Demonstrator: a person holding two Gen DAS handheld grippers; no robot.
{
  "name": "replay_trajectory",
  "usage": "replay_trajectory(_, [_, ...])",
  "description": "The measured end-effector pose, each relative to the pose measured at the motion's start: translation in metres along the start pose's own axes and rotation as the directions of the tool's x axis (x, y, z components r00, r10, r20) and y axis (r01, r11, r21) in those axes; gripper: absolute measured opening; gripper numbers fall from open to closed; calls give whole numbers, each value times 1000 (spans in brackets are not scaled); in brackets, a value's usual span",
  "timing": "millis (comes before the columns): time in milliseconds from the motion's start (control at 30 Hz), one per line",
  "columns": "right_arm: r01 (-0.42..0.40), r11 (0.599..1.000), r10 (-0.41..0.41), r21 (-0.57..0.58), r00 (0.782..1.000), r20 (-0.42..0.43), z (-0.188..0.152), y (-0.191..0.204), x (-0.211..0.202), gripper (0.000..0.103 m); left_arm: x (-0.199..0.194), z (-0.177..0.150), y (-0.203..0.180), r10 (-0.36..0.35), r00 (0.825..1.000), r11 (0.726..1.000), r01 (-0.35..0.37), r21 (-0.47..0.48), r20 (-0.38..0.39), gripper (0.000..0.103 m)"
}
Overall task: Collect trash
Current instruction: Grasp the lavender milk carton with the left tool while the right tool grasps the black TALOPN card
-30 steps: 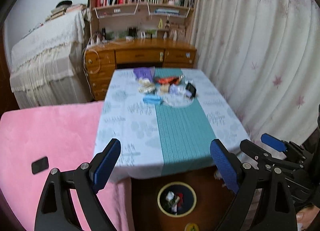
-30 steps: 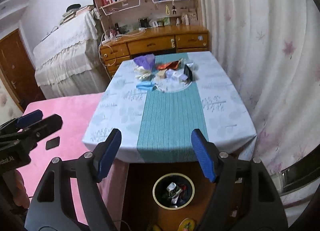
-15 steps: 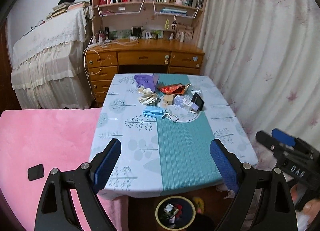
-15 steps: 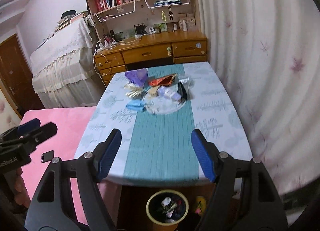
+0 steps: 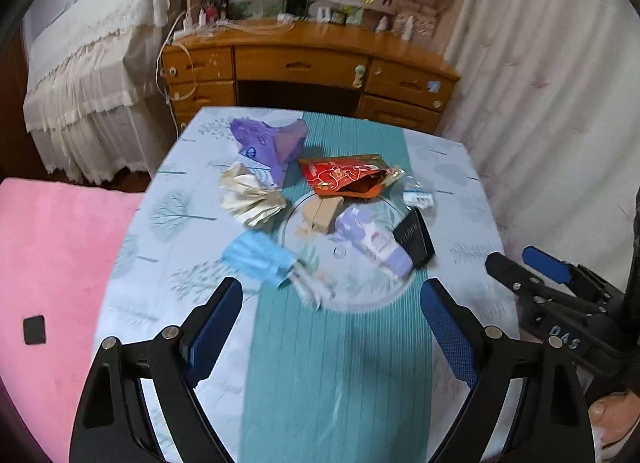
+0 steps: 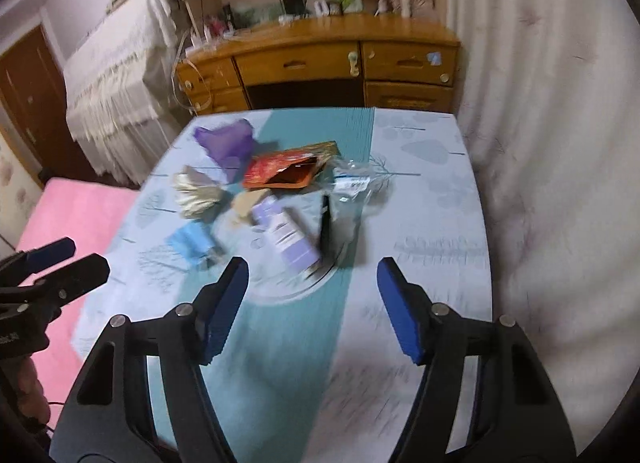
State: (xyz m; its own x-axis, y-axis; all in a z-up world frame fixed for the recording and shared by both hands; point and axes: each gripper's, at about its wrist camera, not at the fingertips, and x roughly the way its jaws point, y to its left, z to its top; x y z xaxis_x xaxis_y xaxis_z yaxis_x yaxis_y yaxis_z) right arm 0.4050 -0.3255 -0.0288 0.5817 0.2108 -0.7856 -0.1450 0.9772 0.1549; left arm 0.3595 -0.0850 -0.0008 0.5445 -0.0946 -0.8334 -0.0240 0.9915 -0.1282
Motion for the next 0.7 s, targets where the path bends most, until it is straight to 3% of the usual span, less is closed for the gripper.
replay_trajectory(167, [-40,999,40,1,995,-91,26,-25,87,56,80,32,-15,48,996,997,-52,-49,-81,91])
replay_trajectory(333, [-96,995,99,25,978,-181,21,-30,152,45,123,41,-19,58,990,994,-70,-88,-132,91])
replay_trajectory(400, [-113,993,115,25,972,-205,10,-20,163,35,141,44,-23,65,986,992,-81,-100,-154,91])
replay_trajectory(467, [-128,992,130,21,965,-227,1,-19,172,17,155,42,-23,69,983,991,-87,-105,-172,91])
replay_trajectory(567, [-160,986,166,43,956,-244,-7,-27,184,2,176,43,-27,61,978,989,-86,-121,-202,91])
replay_trajectory(700, [-183,980,195,72,955,-224,-11,-42,179,2,206,42,-28,33,964,980,-83,-183,-263,91])
